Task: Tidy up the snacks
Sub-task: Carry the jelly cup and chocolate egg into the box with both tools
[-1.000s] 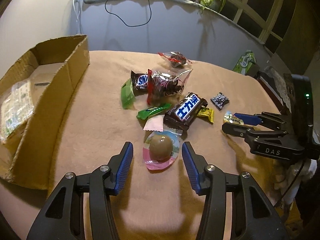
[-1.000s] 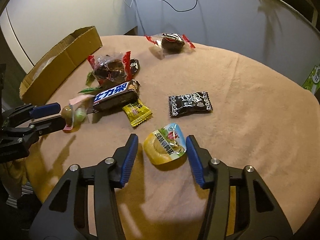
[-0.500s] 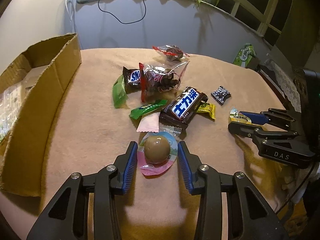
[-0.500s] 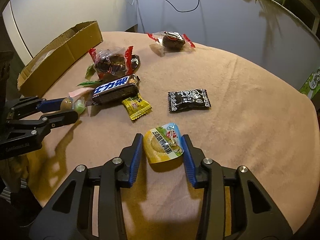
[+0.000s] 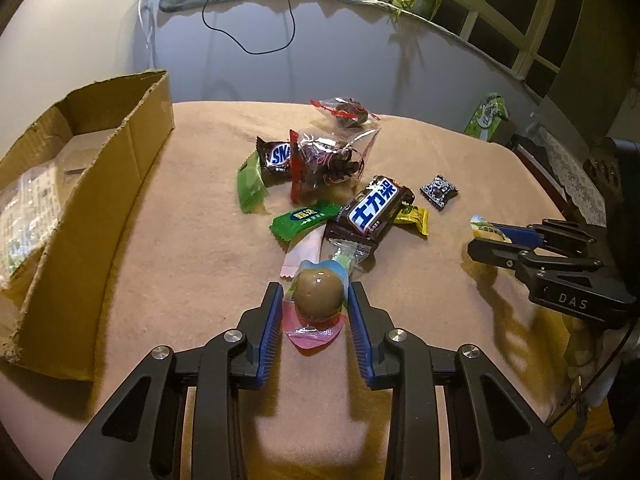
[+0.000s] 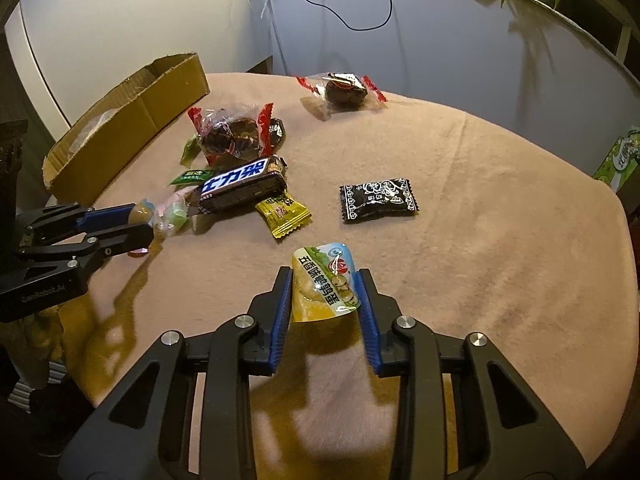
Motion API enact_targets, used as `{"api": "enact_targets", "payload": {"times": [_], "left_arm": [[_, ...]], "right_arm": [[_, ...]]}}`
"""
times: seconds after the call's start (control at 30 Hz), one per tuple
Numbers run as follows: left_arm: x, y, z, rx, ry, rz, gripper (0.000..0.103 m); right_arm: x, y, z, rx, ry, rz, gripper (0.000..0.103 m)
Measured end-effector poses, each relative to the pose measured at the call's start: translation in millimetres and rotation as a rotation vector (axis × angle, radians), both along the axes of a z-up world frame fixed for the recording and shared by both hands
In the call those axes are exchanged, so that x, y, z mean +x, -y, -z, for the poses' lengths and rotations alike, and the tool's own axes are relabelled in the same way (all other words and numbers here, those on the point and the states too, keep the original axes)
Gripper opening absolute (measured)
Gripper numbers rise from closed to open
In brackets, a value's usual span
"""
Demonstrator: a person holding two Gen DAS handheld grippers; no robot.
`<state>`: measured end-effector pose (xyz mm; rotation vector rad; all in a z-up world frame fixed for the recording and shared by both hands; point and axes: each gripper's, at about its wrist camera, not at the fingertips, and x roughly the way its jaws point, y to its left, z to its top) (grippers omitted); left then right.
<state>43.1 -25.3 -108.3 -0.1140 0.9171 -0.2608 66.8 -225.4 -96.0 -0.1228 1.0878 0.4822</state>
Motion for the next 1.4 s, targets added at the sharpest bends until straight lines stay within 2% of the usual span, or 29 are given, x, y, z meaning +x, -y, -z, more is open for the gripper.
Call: {"api": "enact_targets", "payload": {"times": [0.3,0.5,0.9,1.4], "left_arm": [[-8.8,-10.0,-22.7,-0.015,0.055,-0.021,0.031],[-13.5,-28.9,-41.0,-0.021,0.099,-0.060,0.031],[-20.6,-83.5,-59.6,-0.020,0.154,-0.156,0.031],[-19.4,-159.3,-53.1,-0.025,0.148,-0.297,0.031]], "right_arm": [[-7.8,-2.4,-28.0,0.045,0.047,-0.004,0.032],[-4.9,-25.1,-50.6,0.079,0.084,-0.049,0.032],[16.0,-106.1,-78.5,0.129,0.134,-0.184,0.032],[52.9,-223.0,-77.5,0.152,0.132,-0.346,0.032]]}}
